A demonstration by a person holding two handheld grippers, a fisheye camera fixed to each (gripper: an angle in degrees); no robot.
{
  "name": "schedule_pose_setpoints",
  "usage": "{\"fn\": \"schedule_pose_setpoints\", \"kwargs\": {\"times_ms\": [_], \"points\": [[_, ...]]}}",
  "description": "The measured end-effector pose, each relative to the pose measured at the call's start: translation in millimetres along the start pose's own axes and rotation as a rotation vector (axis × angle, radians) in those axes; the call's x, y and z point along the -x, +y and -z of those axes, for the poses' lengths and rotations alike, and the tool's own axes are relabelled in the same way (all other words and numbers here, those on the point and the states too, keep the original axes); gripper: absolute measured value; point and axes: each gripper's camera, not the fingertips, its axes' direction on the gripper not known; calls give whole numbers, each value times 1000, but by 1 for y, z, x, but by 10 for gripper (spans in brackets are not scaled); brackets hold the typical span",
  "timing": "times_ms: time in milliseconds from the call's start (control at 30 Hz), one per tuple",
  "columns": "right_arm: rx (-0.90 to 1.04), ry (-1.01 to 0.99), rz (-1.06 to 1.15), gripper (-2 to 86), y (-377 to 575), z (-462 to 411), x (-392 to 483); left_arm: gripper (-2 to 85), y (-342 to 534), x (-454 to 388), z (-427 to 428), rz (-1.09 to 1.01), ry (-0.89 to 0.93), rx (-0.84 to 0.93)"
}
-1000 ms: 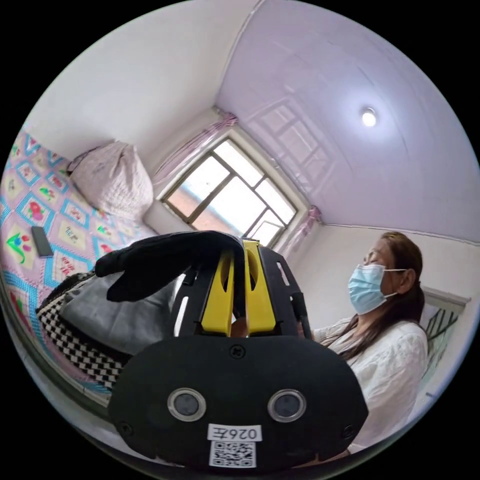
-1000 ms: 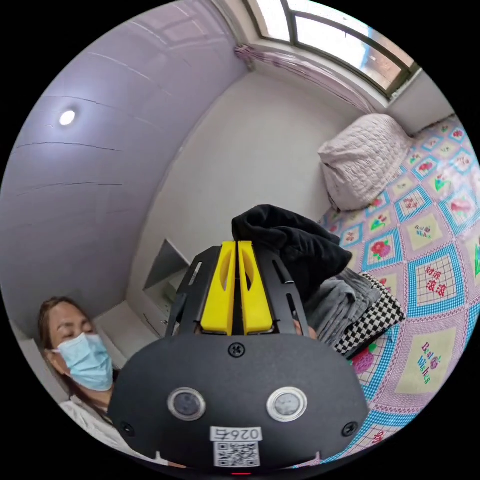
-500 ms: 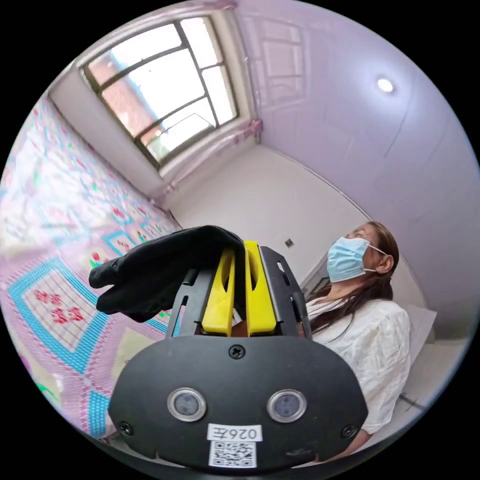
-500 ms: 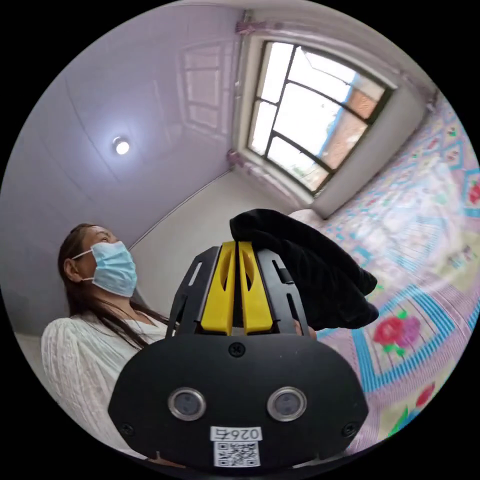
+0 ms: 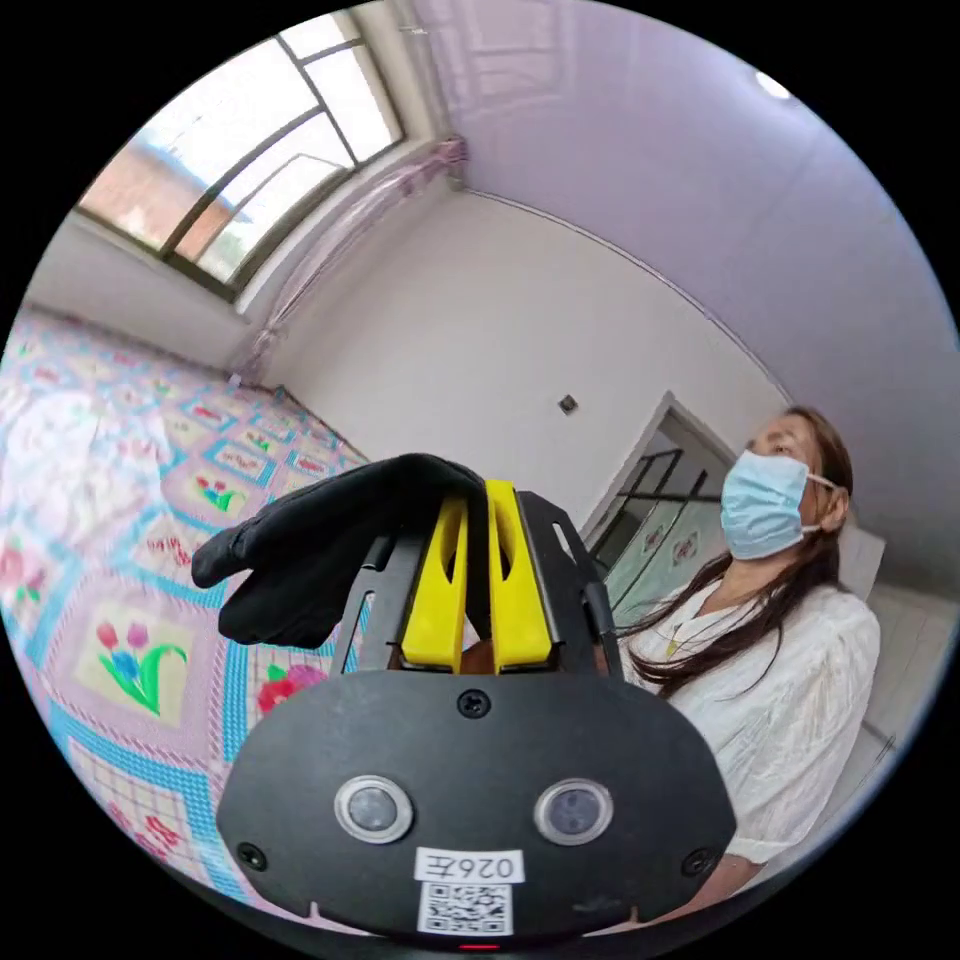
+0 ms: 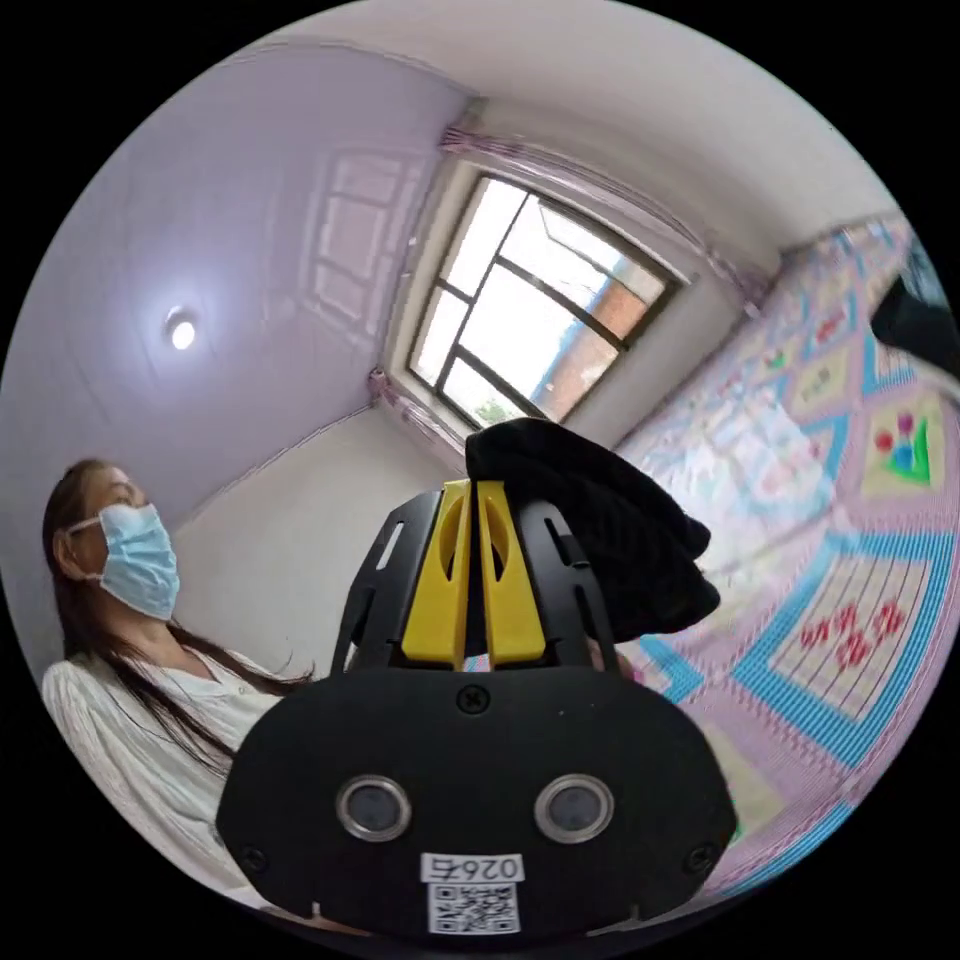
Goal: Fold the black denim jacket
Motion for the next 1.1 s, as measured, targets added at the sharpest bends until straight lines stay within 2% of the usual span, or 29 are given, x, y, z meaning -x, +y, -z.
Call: {"fn": "schedule_pose_setpoints", "kwargs": {"times_ms": [100,200,267,300,333,367,400,467,533,567,667,767,967,1100], "points": [[-51,38,115,-14,-15,2,23,21,-13,3,9,-116,7,17],[-56,126,10,-12,7,15,-3,27,14,56,12,9,41,127],[-27,236,-145,-11,40,23,-36,21,72,134,14,304,-39,304],[7,342,-296,-10,72,28,-61,15,90,154,18,383,-68,334],[15,405,-374,-10,90,30,-71,5,129,191,32,549,-119,350],[18,527,-503,-10,129,34,-85,-3,167,221,51,702,-133,317],[6,605,-594,-9,165,38,-90,-4,184,232,61,762,-121,281],[-29,677,-702,-8,207,39,-88,-6,229,257,102,906,-108,104],[-22,705,-733,-6,227,27,-80,-5,233,270,118,920,-167,95],[7,728,-718,-3,229,14,-74,-2,225,280,120,899,-217,154],[83,782,-583,19,210,-29,-58,40,183,308,103,778,-303,294],[138,800,-444,32,186,-74,-50,76,145,335,75,674,-315,336],[249,794,-308,47,163,-161,-55,107,126,395,10,675,-369,461],[395,812,-240,91,155,-226,-77,74,131,416,-6,696,-464,494]]}}
